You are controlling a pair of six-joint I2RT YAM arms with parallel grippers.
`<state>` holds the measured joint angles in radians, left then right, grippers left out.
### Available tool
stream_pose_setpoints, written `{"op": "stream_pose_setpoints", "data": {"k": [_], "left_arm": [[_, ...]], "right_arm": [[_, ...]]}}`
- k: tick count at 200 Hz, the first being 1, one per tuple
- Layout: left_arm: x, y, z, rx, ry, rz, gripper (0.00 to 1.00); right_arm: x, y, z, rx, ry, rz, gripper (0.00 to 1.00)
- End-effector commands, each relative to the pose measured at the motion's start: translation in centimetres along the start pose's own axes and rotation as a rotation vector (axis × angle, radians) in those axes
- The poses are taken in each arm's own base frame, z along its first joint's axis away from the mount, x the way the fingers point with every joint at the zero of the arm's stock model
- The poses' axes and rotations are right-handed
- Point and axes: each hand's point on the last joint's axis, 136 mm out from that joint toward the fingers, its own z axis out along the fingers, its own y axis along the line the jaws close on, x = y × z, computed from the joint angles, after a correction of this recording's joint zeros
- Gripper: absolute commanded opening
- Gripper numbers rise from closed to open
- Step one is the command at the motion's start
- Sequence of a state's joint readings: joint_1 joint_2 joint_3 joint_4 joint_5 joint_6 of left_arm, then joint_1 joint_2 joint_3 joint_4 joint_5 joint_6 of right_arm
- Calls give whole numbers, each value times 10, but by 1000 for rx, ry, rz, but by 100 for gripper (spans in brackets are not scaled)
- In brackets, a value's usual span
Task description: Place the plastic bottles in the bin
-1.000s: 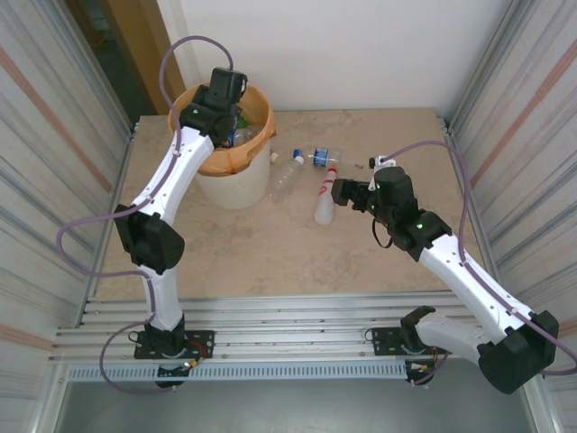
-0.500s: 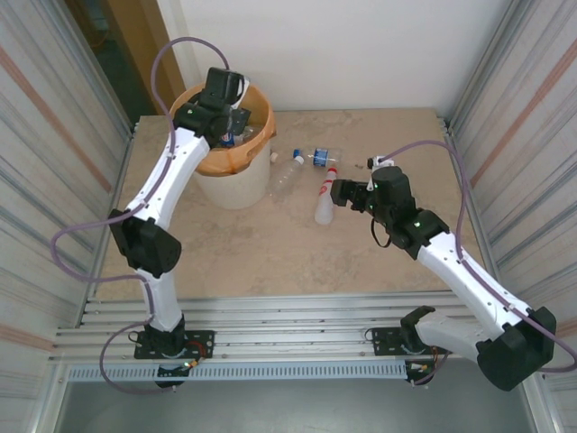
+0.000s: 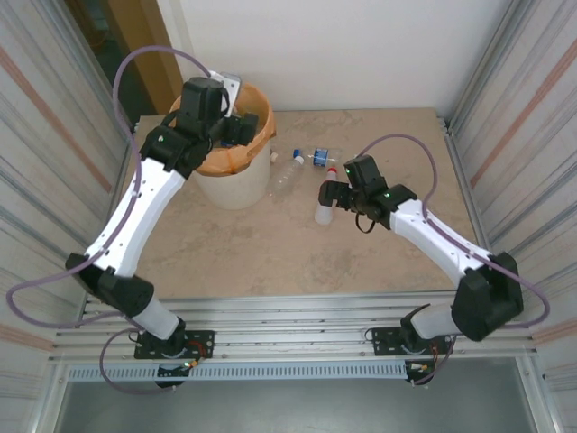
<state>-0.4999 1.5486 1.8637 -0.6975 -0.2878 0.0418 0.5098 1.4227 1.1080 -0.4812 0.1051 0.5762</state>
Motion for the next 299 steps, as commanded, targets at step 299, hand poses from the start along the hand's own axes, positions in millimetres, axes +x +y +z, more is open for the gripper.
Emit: {"op": "stream_pose_setpoints", "data": {"k": [299], "left_arm": [[103, -30, -56, 185, -61, -509, 99]], "right_arm": [[43, -26, 153, 205, 387, 1, 66]]}}
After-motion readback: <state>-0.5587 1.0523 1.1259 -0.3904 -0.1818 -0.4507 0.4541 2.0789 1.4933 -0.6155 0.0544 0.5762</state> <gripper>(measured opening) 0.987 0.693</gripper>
